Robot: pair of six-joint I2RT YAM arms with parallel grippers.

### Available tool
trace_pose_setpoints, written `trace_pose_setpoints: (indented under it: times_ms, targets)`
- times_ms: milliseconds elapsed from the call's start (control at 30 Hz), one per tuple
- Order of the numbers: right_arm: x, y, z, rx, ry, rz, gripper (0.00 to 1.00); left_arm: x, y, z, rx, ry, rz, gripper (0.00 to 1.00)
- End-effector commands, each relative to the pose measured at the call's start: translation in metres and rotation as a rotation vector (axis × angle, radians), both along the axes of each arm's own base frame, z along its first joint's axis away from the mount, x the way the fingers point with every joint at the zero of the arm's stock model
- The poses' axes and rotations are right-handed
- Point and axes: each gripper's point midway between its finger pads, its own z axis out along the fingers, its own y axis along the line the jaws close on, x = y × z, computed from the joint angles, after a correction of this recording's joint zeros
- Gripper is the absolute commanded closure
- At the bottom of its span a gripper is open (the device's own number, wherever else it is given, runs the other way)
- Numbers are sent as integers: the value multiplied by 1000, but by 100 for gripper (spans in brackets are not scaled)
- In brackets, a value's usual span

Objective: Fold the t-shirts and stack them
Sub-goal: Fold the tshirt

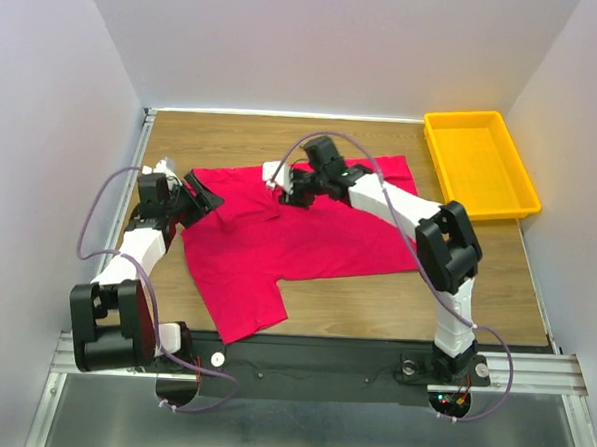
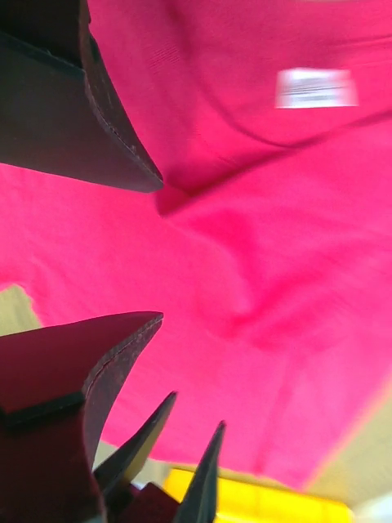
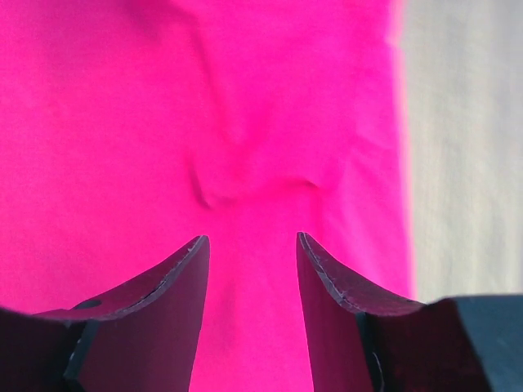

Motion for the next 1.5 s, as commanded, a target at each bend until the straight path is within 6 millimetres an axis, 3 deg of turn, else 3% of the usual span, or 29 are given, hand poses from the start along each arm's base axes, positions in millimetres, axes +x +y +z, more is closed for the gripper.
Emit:
trace_pose_setpoints:
  times_ms: [0,100,133,200,233,300,500,600,833,1167,1367,1467]
  targets:
    - [23,-39,80,151,42,-174,48,34,29,62,123,-187,69,28]
    - [44,-94,88,228,202,-367,48,54,37,64,117,-192,74,28]
    - [46,-107,96,258,230,-416,49,63,37,67,105,-211,64,28]
    - [48,-130,92,312,363,-540,50,83,41,73,98,-222,68,28]
    - [60,-158,90,342,403,-619,51,93,43,61,94,-199,64,29]
    - [68,-194,88,410,509,-723,51,112,47,51,92,-181,62,31]
    - [73,-250,71,449,576,-846,52,147,64,23,119,-106,98,37]
    - [71,-260,64,463,602,-865,52,158,76,21,145,-94,123,38]
    - [63,-273,41,455,650,-899,52,165,97,-4,223,-10,180,37]
    - [64,-283,39,468,661,-934,52,176,96,-27,230,36,134,41]
    - [64,-285,39,467,658,-943,52,179,95,-34,218,47,123,52]
    - [63,-287,36,455,647,-951,52,182,95,-35,213,47,126,69]
